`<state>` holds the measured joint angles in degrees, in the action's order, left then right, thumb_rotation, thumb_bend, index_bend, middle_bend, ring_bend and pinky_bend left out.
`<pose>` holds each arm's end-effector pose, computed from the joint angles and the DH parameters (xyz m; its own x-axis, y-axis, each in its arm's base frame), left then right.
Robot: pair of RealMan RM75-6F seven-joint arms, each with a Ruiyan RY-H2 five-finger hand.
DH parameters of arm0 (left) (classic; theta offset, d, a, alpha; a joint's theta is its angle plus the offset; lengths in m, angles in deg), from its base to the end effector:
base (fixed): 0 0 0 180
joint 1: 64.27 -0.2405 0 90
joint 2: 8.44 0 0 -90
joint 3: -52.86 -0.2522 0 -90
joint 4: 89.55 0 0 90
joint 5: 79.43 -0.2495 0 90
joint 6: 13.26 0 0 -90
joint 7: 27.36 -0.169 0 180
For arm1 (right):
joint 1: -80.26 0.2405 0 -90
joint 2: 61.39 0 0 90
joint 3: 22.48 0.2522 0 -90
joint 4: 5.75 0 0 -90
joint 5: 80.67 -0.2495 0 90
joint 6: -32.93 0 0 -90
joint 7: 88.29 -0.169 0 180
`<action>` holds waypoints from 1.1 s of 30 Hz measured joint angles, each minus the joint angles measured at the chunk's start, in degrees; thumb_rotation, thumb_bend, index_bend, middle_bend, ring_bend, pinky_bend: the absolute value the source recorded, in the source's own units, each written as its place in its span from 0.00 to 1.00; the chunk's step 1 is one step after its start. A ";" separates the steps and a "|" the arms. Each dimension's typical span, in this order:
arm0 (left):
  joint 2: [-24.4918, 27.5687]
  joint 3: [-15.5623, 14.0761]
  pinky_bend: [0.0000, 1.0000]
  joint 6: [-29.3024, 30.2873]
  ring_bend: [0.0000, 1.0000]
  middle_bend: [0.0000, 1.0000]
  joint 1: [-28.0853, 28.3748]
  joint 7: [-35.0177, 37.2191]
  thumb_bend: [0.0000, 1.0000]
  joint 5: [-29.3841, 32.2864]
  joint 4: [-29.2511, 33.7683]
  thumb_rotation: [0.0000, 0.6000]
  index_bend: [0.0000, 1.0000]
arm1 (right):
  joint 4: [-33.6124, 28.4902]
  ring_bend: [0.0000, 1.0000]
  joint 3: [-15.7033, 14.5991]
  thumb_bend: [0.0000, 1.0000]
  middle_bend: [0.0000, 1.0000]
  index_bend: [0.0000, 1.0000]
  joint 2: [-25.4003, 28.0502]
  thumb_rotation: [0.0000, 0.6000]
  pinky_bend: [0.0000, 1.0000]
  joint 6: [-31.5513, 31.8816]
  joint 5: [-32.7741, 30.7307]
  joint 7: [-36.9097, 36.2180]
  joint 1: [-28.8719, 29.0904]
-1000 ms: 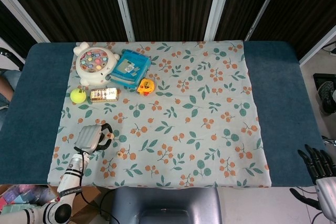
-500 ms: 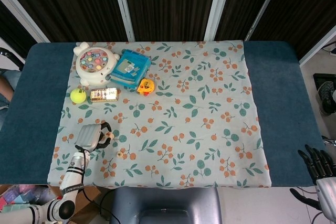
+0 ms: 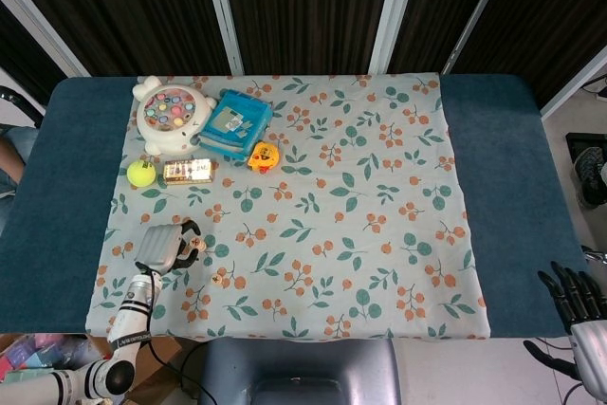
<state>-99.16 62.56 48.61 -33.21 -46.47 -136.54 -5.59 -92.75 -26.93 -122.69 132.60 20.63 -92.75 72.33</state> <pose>-0.2201 0.3393 -0.0573 0.3024 0.2906 0.9078 0.9526 -0.0578 -0.2988 -0.3325 -0.1007 0.1458 0.4336 0.0122 0.9010 -0.8976 -0.0825 0.4331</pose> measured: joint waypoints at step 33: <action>0.95 -11.37 1.00 6.28 1.00 1.00 -7.88 5.04 0.40 -18.37 5.57 1.00 0.33 | 0.13 0.00 -0.16 0.20 0.00 0.00 -0.18 1.00 0.03 -0.08 0.40 0.34 0.09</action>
<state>-98.21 51.19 54.89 -41.09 -41.43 -154.91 -0.02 -92.62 -27.08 -122.87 132.52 21.03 -92.41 72.41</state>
